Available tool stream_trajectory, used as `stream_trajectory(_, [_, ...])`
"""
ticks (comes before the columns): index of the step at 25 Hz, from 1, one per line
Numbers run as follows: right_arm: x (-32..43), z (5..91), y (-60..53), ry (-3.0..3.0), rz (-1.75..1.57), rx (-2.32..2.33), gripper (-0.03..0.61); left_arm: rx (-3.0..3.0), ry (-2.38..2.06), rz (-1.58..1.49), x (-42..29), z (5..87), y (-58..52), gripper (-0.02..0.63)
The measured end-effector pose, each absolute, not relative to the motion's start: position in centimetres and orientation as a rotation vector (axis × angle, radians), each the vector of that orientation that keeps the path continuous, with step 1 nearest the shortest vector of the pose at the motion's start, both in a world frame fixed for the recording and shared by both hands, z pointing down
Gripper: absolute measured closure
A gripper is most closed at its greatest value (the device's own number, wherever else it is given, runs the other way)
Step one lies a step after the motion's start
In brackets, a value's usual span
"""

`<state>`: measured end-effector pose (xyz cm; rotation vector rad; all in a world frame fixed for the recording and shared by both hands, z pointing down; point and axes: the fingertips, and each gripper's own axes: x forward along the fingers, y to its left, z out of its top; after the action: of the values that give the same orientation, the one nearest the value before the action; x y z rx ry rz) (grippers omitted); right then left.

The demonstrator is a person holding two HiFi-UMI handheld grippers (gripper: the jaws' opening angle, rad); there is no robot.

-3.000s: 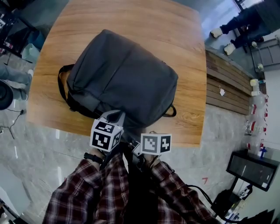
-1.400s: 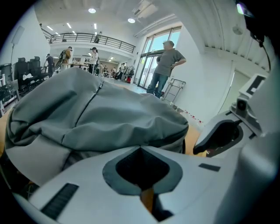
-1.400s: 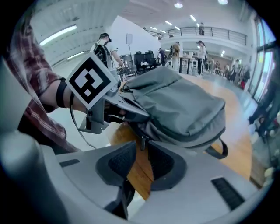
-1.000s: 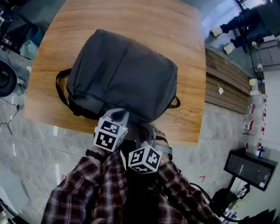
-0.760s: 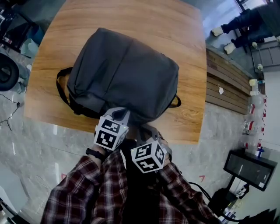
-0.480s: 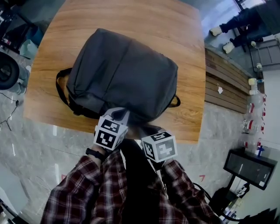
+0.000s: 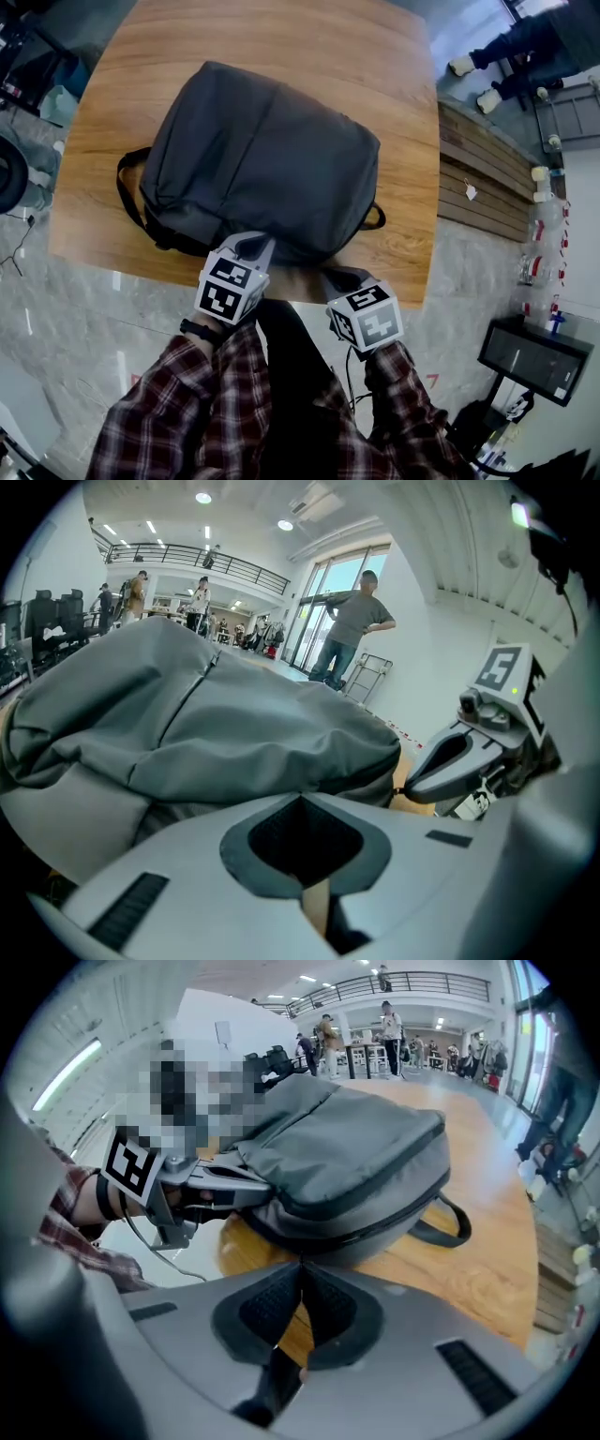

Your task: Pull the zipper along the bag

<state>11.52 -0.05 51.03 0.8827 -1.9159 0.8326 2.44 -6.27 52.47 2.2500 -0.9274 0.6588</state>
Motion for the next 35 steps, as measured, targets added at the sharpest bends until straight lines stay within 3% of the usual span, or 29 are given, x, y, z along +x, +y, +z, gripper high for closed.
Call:
stream_trajectory(6, [18.3,50.6,-3.8,-1.853,0.657,0.986,0.563,2.253,-0.920,0.659,2.4,52.4,-6.3,0.607])
stream_trajectory(10, [19.1,51.1,-4.9,-1.836,0.605,0.972,0.563,2.253,-0.914,0.671,2.3,52.5,-6.2,0.606])
stream_trajectory(16, [14.9,51.5,-1.0,-1.917,0.752,0.921,0.563,2.245,-0.890,0.798,-0.3,53.3,-7.7,0.606])
stream_trajectory(21, [7.5,52.3,1.1,-1.991,0.848,0.869,0.563,2.052,-1.163,0.731,-4.4,49.9,-11.3,0.606])
stream_trajectory(26, [0.5,51.6,2.1,-2.051,0.882,0.818,0.563,2.232,-1.166,0.575,0.1,42.5,-11.2,0.606])
stream_trajectory(35, [-0.1,52.8,1.2,-2.047,0.763,0.781,0.563,2.219,-0.990,0.713,1.9,51.0,-9.5,0.606])
